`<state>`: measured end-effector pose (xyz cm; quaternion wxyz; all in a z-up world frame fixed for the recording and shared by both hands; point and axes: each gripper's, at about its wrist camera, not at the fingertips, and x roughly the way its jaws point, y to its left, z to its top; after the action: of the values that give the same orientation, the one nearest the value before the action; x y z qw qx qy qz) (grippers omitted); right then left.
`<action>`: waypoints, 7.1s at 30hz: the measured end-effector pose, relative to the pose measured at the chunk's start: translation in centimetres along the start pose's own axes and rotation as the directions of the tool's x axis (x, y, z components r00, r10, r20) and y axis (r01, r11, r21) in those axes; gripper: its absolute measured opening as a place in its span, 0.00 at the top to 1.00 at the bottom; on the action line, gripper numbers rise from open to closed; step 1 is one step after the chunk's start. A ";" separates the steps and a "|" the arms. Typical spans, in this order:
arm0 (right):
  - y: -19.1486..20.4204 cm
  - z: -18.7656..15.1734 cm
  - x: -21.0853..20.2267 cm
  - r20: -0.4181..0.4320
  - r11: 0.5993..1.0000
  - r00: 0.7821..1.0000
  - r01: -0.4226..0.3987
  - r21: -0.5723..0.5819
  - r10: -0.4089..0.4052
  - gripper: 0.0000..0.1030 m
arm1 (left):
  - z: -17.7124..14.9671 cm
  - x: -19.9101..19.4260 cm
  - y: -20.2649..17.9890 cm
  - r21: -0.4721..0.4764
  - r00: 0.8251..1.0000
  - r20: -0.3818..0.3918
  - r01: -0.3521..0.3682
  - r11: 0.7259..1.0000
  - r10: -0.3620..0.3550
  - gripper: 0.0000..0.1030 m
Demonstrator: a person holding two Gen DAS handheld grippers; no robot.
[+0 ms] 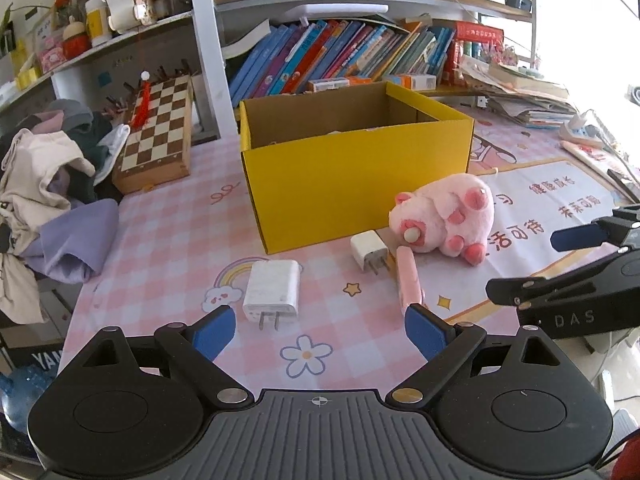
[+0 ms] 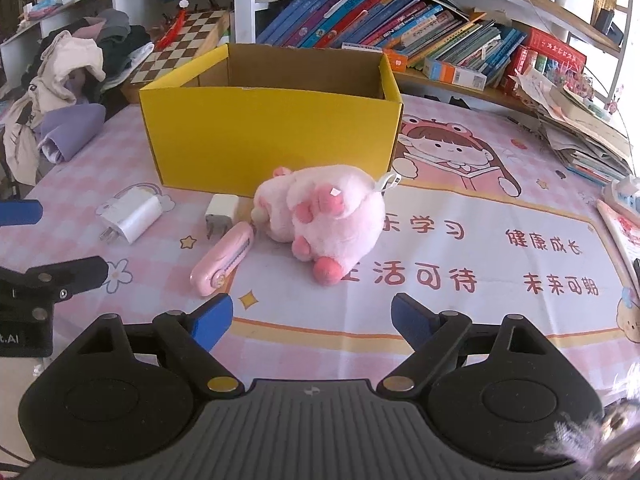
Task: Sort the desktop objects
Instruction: 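Move the left tool to the white charger and the right tool to the pink pig, then grasp the white charger with the left tool while the right tool grasps the pink pig, then lift the charger and pink pig and carry both over the yellow box, then open the right tool to drop the pig while the left tool drops the charger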
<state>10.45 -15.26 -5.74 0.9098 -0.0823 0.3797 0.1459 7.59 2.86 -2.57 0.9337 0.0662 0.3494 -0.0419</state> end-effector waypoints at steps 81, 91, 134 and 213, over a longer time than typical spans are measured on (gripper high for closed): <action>-2.1 6.3 9.2 -0.095 0.986 0.991 -0.104 -0.133 0.092 0.39 | 2.4 10.2 3.8 -0.168 0.983 -0.182 -0.058 0.984 0.027 0.59; -2.3 6.0 6.8 -0.049 0.992 0.996 -0.084 -0.096 0.080 0.41 | 2.8 8.0 3.7 -0.165 0.993 -0.120 -0.015 0.986 -0.005 0.60; -2.2 9.3 -1.3 0.213 0.997 0.976 -0.026 -0.075 0.041 0.41 | 8.1 0.0 2.7 -0.037 0.982 0.179 0.065 0.997 -0.058 0.59; 1.6 26.2 22.8 -0.156 0.782 0.924 -0.378 -0.496 0.349 0.35 | 16.7 19.3 -2.2 0.047 0.984 -0.168 0.075 0.996 -0.066 0.59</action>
<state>42.61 -2.26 -3.85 0.7976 -0.2528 0.3602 0.4126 32.63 -2.45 -2.95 0.8971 0.0818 0.4270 -0.0784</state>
